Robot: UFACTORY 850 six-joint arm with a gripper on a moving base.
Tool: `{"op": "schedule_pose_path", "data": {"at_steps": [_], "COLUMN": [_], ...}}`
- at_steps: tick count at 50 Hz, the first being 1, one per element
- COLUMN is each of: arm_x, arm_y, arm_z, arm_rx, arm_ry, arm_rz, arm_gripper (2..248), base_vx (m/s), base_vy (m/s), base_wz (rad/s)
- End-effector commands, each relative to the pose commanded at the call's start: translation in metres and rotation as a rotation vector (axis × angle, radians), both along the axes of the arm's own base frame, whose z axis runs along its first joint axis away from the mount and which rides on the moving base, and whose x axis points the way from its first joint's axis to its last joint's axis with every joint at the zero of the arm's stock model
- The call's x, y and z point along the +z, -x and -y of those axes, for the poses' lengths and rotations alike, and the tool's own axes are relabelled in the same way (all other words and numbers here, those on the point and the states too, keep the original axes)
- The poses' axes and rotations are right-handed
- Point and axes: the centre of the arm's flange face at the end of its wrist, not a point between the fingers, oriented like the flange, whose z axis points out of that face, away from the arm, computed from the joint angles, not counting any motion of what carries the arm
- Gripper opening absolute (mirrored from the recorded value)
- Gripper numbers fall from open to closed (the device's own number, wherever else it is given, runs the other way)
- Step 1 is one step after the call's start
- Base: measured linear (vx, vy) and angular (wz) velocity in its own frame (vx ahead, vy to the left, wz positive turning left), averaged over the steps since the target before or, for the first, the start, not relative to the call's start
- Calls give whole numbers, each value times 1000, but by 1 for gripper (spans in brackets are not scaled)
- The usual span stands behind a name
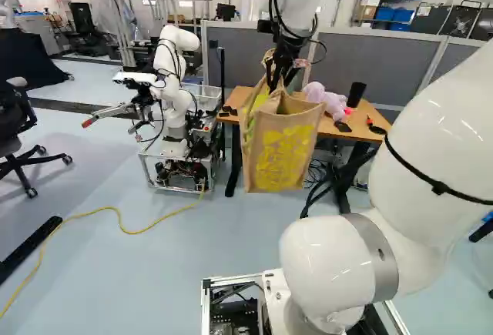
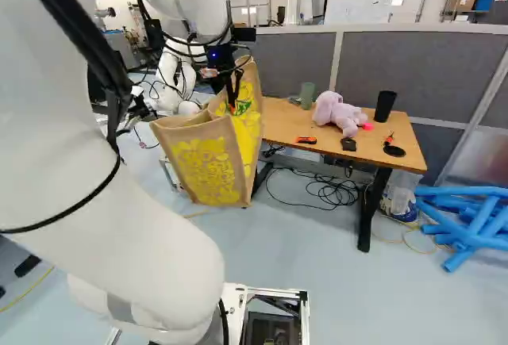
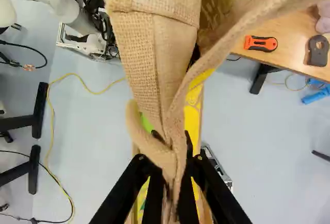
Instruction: Pick up the bag on the ground and place it on the table
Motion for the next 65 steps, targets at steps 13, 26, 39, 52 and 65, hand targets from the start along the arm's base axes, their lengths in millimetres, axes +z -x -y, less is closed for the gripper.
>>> {"op": "schedule_pose_path", "data": {"at_steps": [13,26,39,52,65], "arm_x": [9,9,9,9,9], "arm_y": [4,4,4,4,4], "arm_z": [0,0,0,0,0], "arm_rx": [0,0,0,0,0], "arm_ry": [0,0,0,0,0], "arm_rz": [18,18,18,18,18], "arm_gripper": [28,28,28,28,28], "base_vx": [0,5,78,127,200], "base_vy": [0,0,-11,-68,-109], "base_wz": [0,0,27,9,4]}}
